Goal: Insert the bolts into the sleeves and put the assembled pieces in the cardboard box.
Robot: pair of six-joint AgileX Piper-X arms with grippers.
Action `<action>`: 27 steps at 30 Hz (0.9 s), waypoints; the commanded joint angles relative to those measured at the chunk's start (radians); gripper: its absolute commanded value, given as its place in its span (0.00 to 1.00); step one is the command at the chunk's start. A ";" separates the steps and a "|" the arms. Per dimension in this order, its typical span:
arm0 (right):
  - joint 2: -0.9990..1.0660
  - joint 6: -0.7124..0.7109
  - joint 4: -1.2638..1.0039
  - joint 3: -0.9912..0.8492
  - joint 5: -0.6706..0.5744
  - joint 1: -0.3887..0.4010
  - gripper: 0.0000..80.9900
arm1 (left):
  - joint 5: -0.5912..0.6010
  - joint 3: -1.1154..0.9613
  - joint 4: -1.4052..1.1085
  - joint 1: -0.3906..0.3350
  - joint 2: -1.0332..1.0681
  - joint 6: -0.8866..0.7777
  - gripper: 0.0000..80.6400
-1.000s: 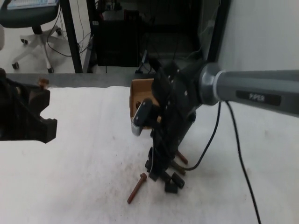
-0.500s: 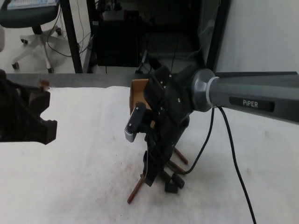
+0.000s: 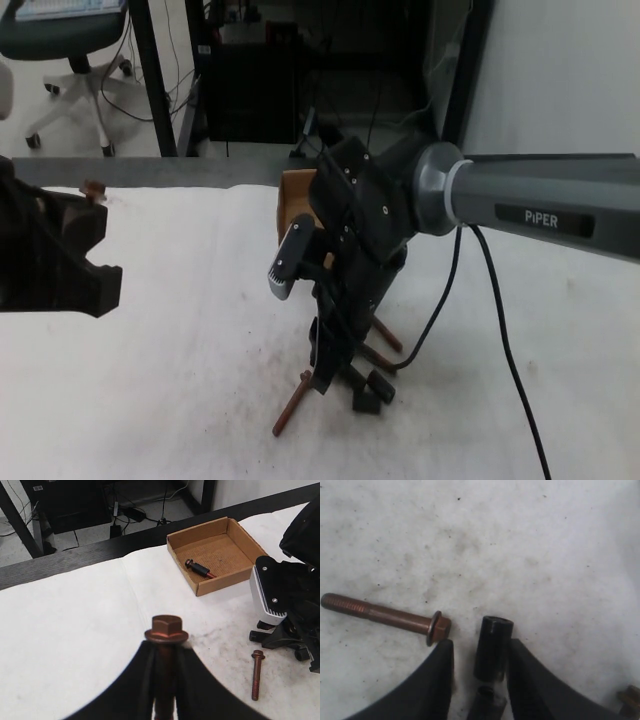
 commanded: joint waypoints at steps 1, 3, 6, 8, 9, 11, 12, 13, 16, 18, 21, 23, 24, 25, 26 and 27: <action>-0.004 0.007 0.003 -0.004 0.004 -0.001 0.42 | 0.003 -0.005 -0.008 0.003 -0.012 -0.003 0.00; 0.008 0.007 0.003 -0.004 0.004 -0.001 0.42 | 0.003 -0.005 -0.008 0.003 -0.012 -0.003 0.00; 0.024 0.007 0.003 -0.004 0.004 -0.001 0.42 | 0.003 -0.005 -0.004 0.003 -0.012 -0.003 0.00; 0.033 0.007 0.003 -0.004 0.004 -0.001 0.42 | 0.003 -0.005 -0.003 0.003 -0.012 -0.003 0.00; 0.035 0.007 0.000 -0.004 0.004 -0.001 0.42 | 0.003 -0.005 -0.003 0.003 -0.012 -0.003 0.00; 0.039 0.007 -0.006 -0.004 0.004 -0.001 0.42 | 0.003 -0.005 -0.003 0.003 -0.012 -0.003 0.00; 0.039 0.007 -0.013 -0.004 0.004 -0.003 0.42 | 0.003 -0.005 -0.003 0.003 -0.012 -0.003 0.00; 0.039 0.007 -0.019 -0.004 0.004 -0.004 0.42 | 0.003 -0.005 -0.003 0.003 -0.012 -0.003 0.00; 0.039 0.004 -0.044 -0.004 0.004 -0.006 0.42 | 0.003 -0.005 -0.003 0.003 -0.012 -0.003 0.00; 0.041 0.004 -0.057 -0.004 0.004 -0.008 0.42 | 0.003 -0.005 -0.003 0.003 -0.012 -0.003 0.00; 0.055 0.004 -0.056 -0.004 0.004 -0.008 0.42 | 0.003 -0.005 -0.003 0.003 -0.012 -0.003 0.00; 0.071 0.004 -0.043 -0.004 0.004 -0.008 0.42 | 0.003 -0.005 0.000 0.003 -0.012 -0.003 0.00; 0.077 0.004 -0.036 -0.004 0.004 -0.008 0.42 | 0.003 -0.005 0.000 0.003 -0.012 -0.003 0.00; 0.085 0.004 -0.022 -0.004 0.004 -0.008 0.42 | 0.000 -0.005 0.004 0.003 -0.012 -0.003 0.00; 0.091 0.004 -0.009 -0.004 0.004 -0.008 0.42 | -0.001 -0.005 0.006 0.003 -0.012 -0.003 0.00; 0.096 0.004 0.006 -0.004 0.004 -0.008 0.42 | -0.001 -0.005 0.007 0.003 -0.012 -0.003 0.00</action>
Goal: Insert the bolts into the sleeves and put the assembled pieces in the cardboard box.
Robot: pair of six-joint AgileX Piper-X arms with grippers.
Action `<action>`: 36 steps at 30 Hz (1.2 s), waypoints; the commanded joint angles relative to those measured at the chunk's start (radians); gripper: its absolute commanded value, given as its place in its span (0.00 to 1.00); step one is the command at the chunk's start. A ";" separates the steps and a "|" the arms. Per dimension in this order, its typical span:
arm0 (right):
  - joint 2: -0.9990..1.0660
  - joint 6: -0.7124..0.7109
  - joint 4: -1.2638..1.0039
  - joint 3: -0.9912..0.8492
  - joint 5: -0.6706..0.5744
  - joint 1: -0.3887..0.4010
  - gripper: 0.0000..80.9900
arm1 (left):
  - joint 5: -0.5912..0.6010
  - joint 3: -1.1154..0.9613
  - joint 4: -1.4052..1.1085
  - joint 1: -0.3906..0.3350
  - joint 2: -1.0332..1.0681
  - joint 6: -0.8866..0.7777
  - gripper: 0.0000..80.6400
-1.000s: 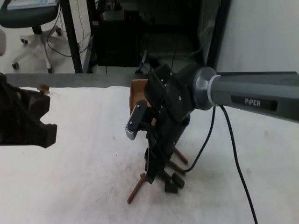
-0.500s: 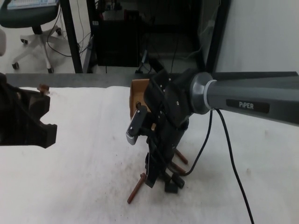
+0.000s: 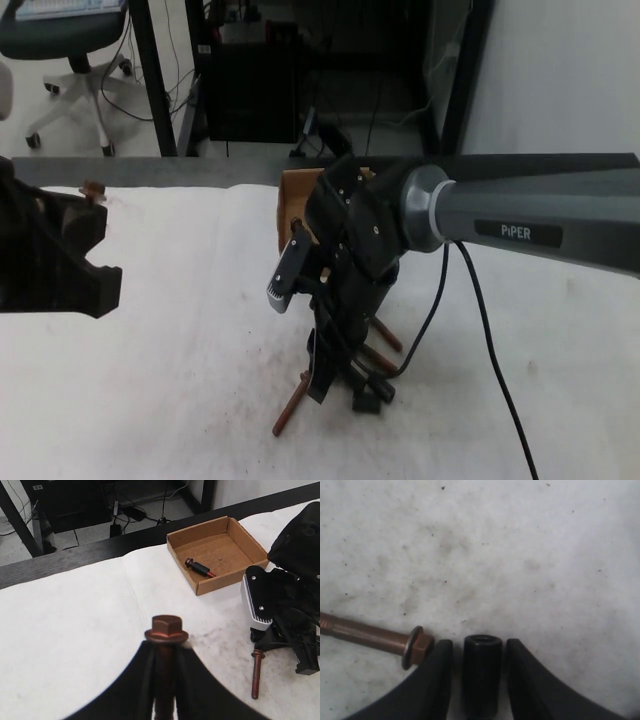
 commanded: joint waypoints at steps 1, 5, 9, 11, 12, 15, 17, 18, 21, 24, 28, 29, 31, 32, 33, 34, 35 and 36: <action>0.024 0.004 0.046 0.009 -0.006 -0.004 0.42 | -0.001 -0.005 0.003 0.003 -0.012 -0.001 0.00; 0.021 0.004 0.071 0.009 0.023 -0.004 0.42 | -0.001 -0.005 0.003 0.003 -0.012 -0.001 0.00; 0.021 0.004 0.113 0.009 0.039 -0.004 0.42 | -0.001 -0.005 0.003 0.003 -0.012 -0.001 0.00; 0.021 0.004 0.140 0.009 0.039 -0.004 0.42 | -0.001 -0.005 0.003 0.003 -0.012 -0.001 0.00; 0.021 0.004 0.147 0.009 0.039 -0.004 0.42 | -0.001 -0.005 0.003 0.003 -0.012 -0.001 0.00; 0.021 0.004 0.140 0.009 0.039 -0.004 0.42 | -0.001 -0.005 0.003 0.003 -0.012 -0.001 0.00; 0.021 0.004 0.127 0.009 0.039 -0.004 0.42 | -0.001 -0.005 0.003 0.003 -0.012 -0.001 0.00; 0.021 0.004 0.120 0.009 0.039 -0.004 0.42 | -0.001 -0.005 0.003 0.003 -0.012 -0.001 0.00; 0.021 0.004 0.094 0.009 0.039 -0.004 0.31 | -0.001 -0.005 0.009 0.003 -0.012 -0.001 0.00; 0.021 0.004 0.078 0.009 0.039 -0.004 0.03 | -0.001 -0.005 0.009 0.003 -0.012 -0.001 0.00; 0.014 0.011 0.077 0.003 0.039 -0.004 0.01 | -0.001 -0.005 0.009 0.003 -0.012 -0.001 0.00; 0.005 0.015 0.079 0.001 0.039 -0.007 0.01 | -0.001 -0.005 0.009 0.003 -0.012 -0.001 0.00; -0.032 0.039 0.075 -0.002 0.039 -0.014 0.01 | -0.001 -0.005 -0.002 0.003 -0.012 -0.001 0.00; -0.057 0.070 0.078 -0.007 0.039 -0.020 0.01 | -0.001 -0.005 -0.009 0.003 -0.012 -0.001 0.00; -0.089 0.116 0.078 -0.010 0.039 -0.028 0.01 | -0.001 -0.005 -0.023 0.003 -0.012 -0.004 0.00; -0.116 0.152 0.078 -0.011 0.034 -0.036 0.01 | -0.001 -0.005 -0.044 0.003 -0.012 -0.012 0.00; -0.156 0.185 0.078 -0.011 0.029 -0.046 0.01 | -0.001 -0.005 -0.070 0.003 -0.012 -0.027 0.00; -0.196 0.235 0.078 -0.011 0.016 -0.058 0.01 | -0.001 -0.005 -0.101 0.003 -0.012 -0.041 0.00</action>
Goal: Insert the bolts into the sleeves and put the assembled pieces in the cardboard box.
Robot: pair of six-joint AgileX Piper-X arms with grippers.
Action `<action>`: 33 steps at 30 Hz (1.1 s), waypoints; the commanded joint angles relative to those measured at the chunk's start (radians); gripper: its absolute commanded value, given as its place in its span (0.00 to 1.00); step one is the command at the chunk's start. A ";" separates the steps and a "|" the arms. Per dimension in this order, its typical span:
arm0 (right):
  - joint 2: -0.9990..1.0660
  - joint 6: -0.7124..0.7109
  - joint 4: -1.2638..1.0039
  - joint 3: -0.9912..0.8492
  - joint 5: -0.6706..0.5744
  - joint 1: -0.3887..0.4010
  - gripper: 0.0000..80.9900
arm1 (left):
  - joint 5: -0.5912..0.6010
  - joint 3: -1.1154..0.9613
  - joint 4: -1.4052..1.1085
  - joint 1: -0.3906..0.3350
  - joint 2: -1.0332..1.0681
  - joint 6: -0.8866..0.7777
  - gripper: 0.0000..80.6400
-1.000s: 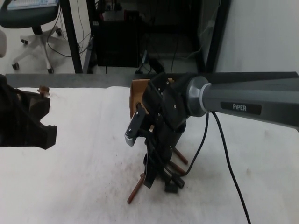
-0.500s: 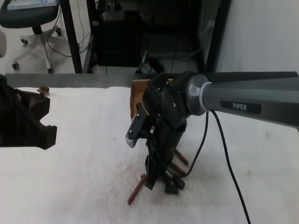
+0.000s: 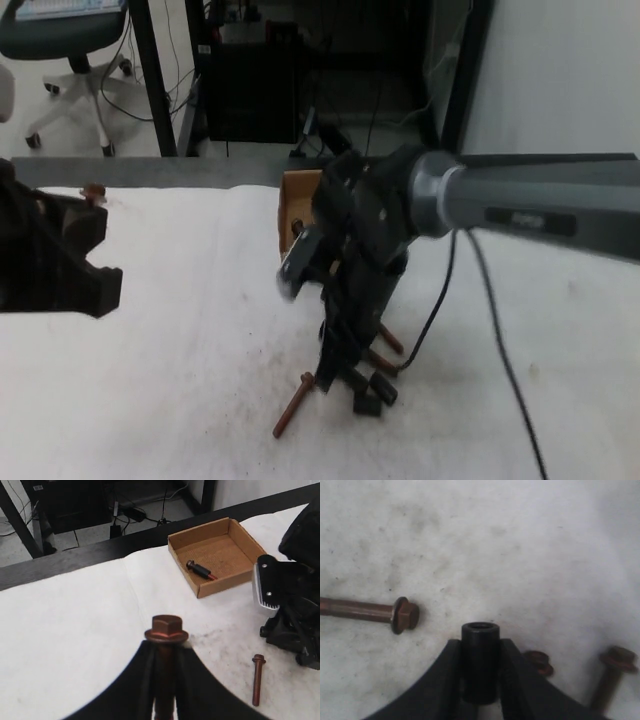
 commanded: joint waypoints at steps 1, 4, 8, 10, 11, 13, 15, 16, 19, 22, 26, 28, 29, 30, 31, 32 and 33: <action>-0.141 0.117 0.000 -0.009 -0.039 -0.041 0.01 | 0.002 -0.005 -0.076 0.003 -0.012 -0.032 0.00; -0.255 0.157 -0.006 -0.007 -0.198 -0.087 0.01 | 0.067 -0.005 -0.195 0.003 -0.012 -0.098 0.00; -0.402 0.176 -0.043 0.013 -0.524 -0.156 0.01 | 0.277 0.000 -0.436 0.003 -0.001 -0.170 0.00; -0.457 0.191 -0.074 0.044 -0.683 -0.185 0.01 | 0.403 0.013 -0.618 0.003 0.015 -0.209 0.00; -0.486 0.197 -0.094 0.066 -0.776 -0.199 0.01 | 0.467 0.019 -0.700 0.003 0.029 -0.249 0.00; -0.537 0.193 -0.139 0.116 -0.948 -0.216 0.01 | 0.562 0.026 -0.811 0.003 0.065 -0.373 0.00; -0.597 0.188 -0.209 0.184 -1.019 -0.216 0.01 | 0.654 0.026 -0.884 0.003 0.114 -0.472 0.00; -0.627 0.188 -0.246 0.220 -1.014 -0.210 0.01 | 0.699 0.026 -0.907 0.003 0.135 -0.497 0.00; -0.706 0.188 -0.358 0.327 -0.834 -0.178 0.01 | 0.791 0.026 -1.024 0.003 0.213 -0.583 0.00; -0.761 0.204 -0.512 0.435 -0.506 -0.129 0.01 | 0.841 0.026 -1.155 0.003 0.281 -0.658 0.00; -0.764 0.354 -0.854 0.578 -0.292 -0.042 0.01 | 0.870 0.026 -1.281 -0.001 0.356 -0.721 0.00; -0.738 0.470 -1.084 0.645 -0.287 -0.009 0.01 | 0.878 0.026 -1.325 -0.001 0.381 -0.756 0.00; -0.718 0.516 -1.191 0.673 -0.285 0.006 0.01 | 0.878 0.026 -1.341 -0.001 0.388 -0.771 0.00; -0.696 0.556 -1.283 0.694 -0.285 0.019 0.01 | 0.878 0.026 -1.357 -0.001 0.394 -0.775 0.00; -0.677 0.583 -1.345 0.705 -0.285 0.026 0.01 | 0.878 0.026 -1.373 -0.001 0.396 -0.775 0.00; -0.655 0.602 -1.409 0.713 -0.285 0.035 0.01 | 0.878 0.026 -1.381 -0.001 0.398 -0.775 0.00; -0.633 0.607 -1.459 0.715 -0.285 0.045 0.01 | 0.878 0.026 -1.385 -0.001 0.397 -0.775 0.00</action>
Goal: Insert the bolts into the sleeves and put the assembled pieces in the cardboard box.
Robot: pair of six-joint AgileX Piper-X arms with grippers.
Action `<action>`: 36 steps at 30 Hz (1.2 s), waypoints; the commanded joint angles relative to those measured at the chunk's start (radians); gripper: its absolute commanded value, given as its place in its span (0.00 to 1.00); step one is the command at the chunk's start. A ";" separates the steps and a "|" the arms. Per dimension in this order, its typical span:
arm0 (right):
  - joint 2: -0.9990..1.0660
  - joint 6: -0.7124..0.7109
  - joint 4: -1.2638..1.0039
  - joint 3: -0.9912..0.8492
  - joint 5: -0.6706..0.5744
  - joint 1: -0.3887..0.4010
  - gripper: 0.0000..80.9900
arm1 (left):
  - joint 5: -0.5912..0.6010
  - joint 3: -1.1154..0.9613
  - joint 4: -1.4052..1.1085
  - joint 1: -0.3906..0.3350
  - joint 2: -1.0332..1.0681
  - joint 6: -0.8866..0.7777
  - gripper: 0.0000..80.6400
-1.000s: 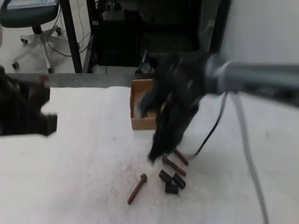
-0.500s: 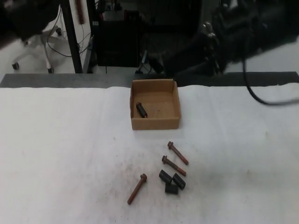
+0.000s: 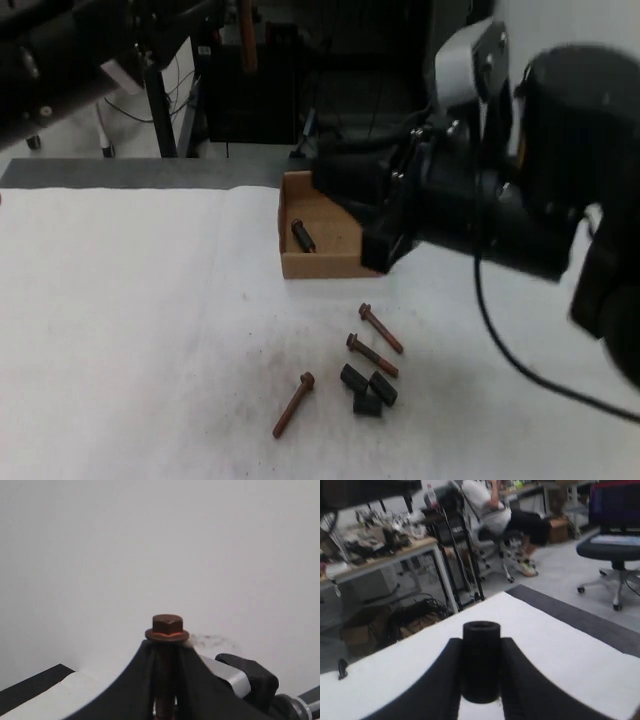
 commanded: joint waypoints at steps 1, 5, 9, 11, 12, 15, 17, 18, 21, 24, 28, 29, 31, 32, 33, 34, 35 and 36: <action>0.045 0.054 -0.200 0.009 0.013 0.022 0.01 | 0.009 -0.004 -0.025 -0.002 -0.004 -0.009 0.00; 0.088 0.054 -0.353 0.009 0.008 0.040 0.01 | 0.009 -0.004 -0.025 -0.002 -0.004 0.019 0.00; 0.087 0.072 -0.366 0.009 0.006 0.040 0.01 | 0.009 -0.004 -0.025 -0.002 -0.004 0.087 0.00; 0.087 0.097 -0.366 0.009 -0.025 0.040 0.01 | 0.009 -0.004 -0.011 -0.002 -0.004 0.115 0.00; 0.087 0.099 -0.366 0.009 -0.051 0.040 0.01 | 0.007 -0.004 0.001 -0.002 -0.004 0.128 0.00; 0.087 0.099 -0.353 0.009 -0.115 0.046 0.01 | 0.000 -0.003 0.052 -0.002 -0.004 0.159 0.00; 0.087 0.099 -0.341 0.009 -0.115 0.052 0.01 | -0.002 -0.003 0.058 -0.002 0.000 0.165 0.00; 0.087 0.099 -0.330 0.009 -0.117 0.057 0.01 | -0.002 -0.003 0.057 -0.002 0.000 0.165 0.00; 0.087 0.099 -0.306 0.009 -0.115 0.065 0.01 | -0.002 -0.003 0.058 -0.004 0.000 0.165 0.00; 0.087 0.117 -0.302 0.007 -0.115 0.069 0.01 | 0.001 -0.003 0.080 -0.003 0.000 0.165 0.00; 0.087 0.160 -0.302 -0.005 -0.122 0.068 0.01 | 0.033 -0.003 0.117 -0.003 0.000 0.165 0.00; 0.087 0.159 -0.302 -0.008 -0.122 0.068 0.01 | 0.037 -0.003 0.118 -0.003 0.000 0.165 0.00; 0.087 0.159 -0.297 -0.016 -0.122 0.068 0.01 | 0.041 -0.003 0.118 -0.003 0.000 0.165 0.00; 0.087 0.159 -0.297 -0.019 -0.122 0.068 0.01 | 0.046 -0.003 0.118 -0.003 0.000 0.165 0.00; 0.087 0.159 -0.293 -0.024 -0.122 0.068 0.01 | 0.046 -0.001 0.118 -0.003 0.000 0.165 0.00; 0.087 0.159 -0.293 -0.030 -0.125 0.068 0.01 | 0.046 -0.001 0.118 -0.003 0.000 0.165 0.00; 0.087 0.159 -0.291 -0.038 -0.131 0.068 0.01 | 0.046 -0.002 0.120 -0.003 0.000 0.165 0.00; 0.087 0.159 -0.282 -0.048 -0.139 0.068 0.01 | 0.046 -0.002 0.123 -0.006 0.000 0.165 0.00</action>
